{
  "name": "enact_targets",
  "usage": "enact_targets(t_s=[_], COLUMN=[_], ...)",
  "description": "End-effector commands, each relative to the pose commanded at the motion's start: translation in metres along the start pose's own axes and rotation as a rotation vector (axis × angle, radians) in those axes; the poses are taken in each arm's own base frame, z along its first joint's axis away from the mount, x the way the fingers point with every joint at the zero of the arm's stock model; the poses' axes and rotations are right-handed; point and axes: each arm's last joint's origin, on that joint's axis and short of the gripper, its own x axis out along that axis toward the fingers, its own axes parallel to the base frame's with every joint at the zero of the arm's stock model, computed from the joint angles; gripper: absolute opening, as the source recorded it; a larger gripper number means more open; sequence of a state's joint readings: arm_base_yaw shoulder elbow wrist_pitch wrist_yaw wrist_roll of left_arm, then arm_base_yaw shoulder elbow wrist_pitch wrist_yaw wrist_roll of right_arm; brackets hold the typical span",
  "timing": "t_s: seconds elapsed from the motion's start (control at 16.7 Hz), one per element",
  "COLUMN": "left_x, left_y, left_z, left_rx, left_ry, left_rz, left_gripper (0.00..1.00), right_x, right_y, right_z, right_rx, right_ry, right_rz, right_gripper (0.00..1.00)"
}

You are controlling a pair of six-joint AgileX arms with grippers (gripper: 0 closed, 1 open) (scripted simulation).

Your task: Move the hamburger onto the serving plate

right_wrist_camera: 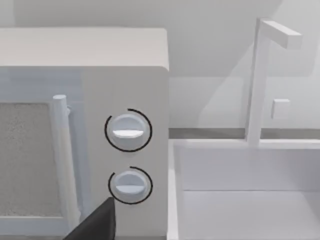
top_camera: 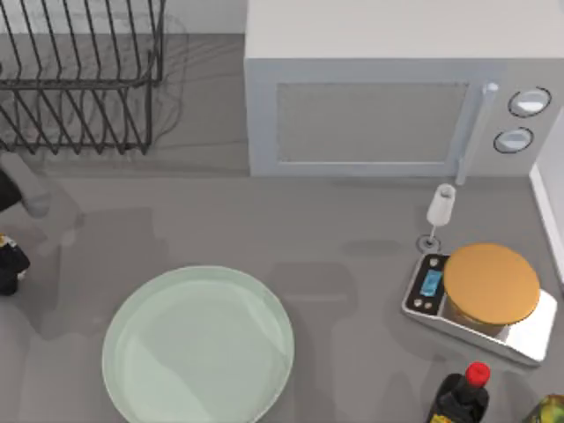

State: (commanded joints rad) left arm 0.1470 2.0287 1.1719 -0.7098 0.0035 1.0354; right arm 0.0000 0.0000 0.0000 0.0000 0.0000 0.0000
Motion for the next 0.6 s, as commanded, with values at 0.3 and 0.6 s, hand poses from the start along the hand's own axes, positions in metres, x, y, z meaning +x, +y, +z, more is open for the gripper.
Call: enact_targets(t_s=[0.3, 0.6], left_x=[-0.026, -0.076], left_y=[-0.001, 0.0], left_z=[0.0, 0.002], left_rx=[-0.016, -0.011], left_ry=[-0.025, -0.013], left_rz=[-0.001, -0.024], left_gripper=[0.0, 0.0], right_x=[0.0, 0.0], right_y=[0.0, 0.0], right_z=[0.0, 0.0], right_rx=[0.0, 0.0], right_ry=[0.0, 0.0], right_rz=[0.0, 0.0], right_gripper=[1.0, 1.0])
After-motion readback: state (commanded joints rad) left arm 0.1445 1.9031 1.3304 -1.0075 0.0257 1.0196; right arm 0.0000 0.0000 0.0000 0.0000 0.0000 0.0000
